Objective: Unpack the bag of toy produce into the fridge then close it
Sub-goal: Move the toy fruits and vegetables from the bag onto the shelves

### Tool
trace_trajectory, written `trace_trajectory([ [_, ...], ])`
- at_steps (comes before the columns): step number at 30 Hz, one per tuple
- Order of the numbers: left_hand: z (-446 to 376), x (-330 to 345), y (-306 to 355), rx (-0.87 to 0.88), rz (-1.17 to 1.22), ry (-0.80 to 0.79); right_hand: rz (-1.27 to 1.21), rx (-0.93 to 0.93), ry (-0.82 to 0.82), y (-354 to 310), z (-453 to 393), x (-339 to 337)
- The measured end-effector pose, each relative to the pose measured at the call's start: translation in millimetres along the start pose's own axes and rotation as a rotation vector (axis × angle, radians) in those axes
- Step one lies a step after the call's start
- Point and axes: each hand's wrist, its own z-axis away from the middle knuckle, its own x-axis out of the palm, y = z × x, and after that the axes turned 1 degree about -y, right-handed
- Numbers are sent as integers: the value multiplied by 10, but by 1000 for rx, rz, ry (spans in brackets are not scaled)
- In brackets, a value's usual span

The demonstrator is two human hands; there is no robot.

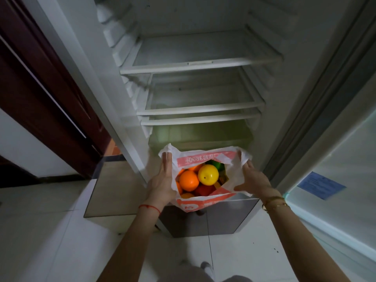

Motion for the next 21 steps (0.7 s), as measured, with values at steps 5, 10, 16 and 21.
trace_trajectory([
  [5,-81,-21,0,67,36,69,9,170,27,-233,164,-319],
  [10,-81,-37,37,99,41,117,39,240,455,-618,460,-701],
  [16,-162,-64,37,127,87,136,-159,-111,91,-886,222,-366],
  [21,-189,-97,22,150,99,140,102,-120,-53,-820,-123,107],
])
